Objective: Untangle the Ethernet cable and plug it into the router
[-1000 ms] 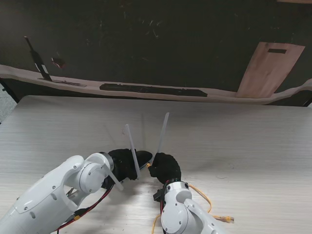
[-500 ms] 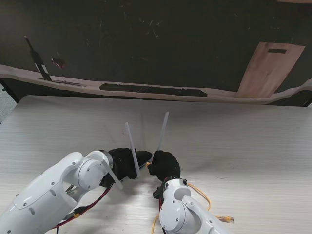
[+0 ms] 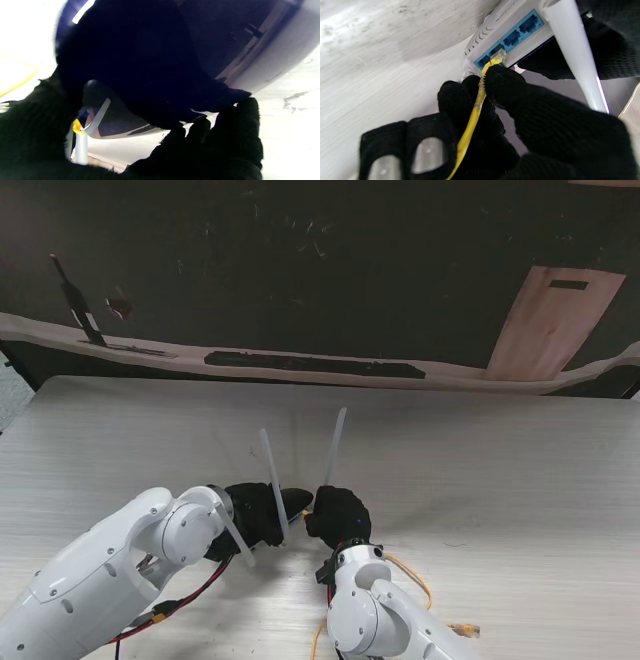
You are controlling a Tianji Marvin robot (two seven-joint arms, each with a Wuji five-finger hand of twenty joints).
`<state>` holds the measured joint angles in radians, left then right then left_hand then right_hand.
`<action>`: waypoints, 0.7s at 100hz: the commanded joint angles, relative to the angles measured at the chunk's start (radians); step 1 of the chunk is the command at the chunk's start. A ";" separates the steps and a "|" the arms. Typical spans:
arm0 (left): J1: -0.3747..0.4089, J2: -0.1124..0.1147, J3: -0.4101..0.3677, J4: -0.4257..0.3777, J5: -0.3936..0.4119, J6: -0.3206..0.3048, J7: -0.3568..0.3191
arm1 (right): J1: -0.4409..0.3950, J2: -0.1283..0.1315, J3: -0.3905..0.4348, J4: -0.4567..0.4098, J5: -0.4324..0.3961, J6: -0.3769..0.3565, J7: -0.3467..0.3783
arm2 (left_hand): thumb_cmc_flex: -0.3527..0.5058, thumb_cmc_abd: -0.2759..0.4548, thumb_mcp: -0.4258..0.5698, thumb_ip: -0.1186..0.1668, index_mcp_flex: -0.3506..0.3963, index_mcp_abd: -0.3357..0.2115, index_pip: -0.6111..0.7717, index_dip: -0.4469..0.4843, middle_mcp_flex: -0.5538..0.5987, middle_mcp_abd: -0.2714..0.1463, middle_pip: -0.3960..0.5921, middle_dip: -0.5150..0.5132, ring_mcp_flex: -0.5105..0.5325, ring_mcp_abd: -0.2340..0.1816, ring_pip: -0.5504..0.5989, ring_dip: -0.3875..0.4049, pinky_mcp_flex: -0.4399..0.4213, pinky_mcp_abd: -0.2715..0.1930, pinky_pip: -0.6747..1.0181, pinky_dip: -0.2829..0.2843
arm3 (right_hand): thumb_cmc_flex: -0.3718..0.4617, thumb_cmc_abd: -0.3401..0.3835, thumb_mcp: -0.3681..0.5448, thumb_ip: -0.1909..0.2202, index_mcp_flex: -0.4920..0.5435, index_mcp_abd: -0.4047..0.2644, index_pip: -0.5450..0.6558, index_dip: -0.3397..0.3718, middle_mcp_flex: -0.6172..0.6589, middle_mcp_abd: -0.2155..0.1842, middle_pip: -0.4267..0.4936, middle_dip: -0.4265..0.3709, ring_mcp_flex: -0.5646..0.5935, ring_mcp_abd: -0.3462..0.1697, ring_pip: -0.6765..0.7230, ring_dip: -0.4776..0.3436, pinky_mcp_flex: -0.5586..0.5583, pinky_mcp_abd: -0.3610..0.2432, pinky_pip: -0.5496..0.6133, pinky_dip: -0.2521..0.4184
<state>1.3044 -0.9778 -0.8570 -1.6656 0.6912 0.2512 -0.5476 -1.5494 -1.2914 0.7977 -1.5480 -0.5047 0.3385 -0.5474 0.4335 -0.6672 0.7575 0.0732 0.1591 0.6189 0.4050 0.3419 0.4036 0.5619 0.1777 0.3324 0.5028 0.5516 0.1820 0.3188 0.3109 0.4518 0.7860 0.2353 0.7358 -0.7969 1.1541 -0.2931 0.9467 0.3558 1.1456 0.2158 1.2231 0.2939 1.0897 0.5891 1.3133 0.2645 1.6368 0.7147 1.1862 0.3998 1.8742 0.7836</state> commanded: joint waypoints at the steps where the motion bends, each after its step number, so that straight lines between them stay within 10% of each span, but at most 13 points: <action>1: 0.053 0.004 0.042 0.060 -0.024 0.005 -0.066 | 0.007 0.000 0.001 0.021 -0.005 0.002 0.010 | 0.657 0.154 0.270 -0.034 0.157 -0.374 0.328 0.099 0.172 -0.313 0.412 0.091 0.168 -0.256 0.430 0.087 0.082 -0.196 0.281 0.068 | 0.073 0.057 0.043 0.037 0.026 0.099 -0.014 -0.031 0.149 0.225 0.142 0.021 -0.009 -0.138 0.121 0.031 0.019 -0.179 0.220 0.016; 70: 0.054 0.005 0.035 0.073 0.013 -0.034 -0.064 | 0.002 0.016 -0.009 0.008 -0.068 0.002 0.014 | 0.650 0.002 0.506 -0.053 0.144 -0.382 0.361 0.116 0.179 -0.324 0.429 0.099 0.235 -0.266 0.473 0.090 0.211 -0.190 0.306 -0.008 | 0.083 0.053 0.041 0.037 0.028 0.123 -0.012 -0.042 0.160 0.228 0.142 0.022 -0.009 -0.138 0.128 0.040 0.020 -0.181 0.220 0.036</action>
<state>1.3006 -0.9809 -0.8549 -1.6552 0.7206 0.2217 -0.5440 -1.5437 -1.2775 0.7822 -1.5398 -0.5724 0.3372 -0.5449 0.4012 -0.7005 0.7572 0.0449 0.1593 0.6214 0.4218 0.3831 0.4040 0.5650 0.2548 0.3346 0.5507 0.5557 0.2058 0.3186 0.3789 0.4556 0.8187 0.1865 0.7355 -0.7972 1.1472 -0.2931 0.9468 0.3558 1.1421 0.2184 1.2232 0.2938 1.0913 0.5894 1.3134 0.2646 1.6392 0.7260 1.1865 0.3999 1.8749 0.8048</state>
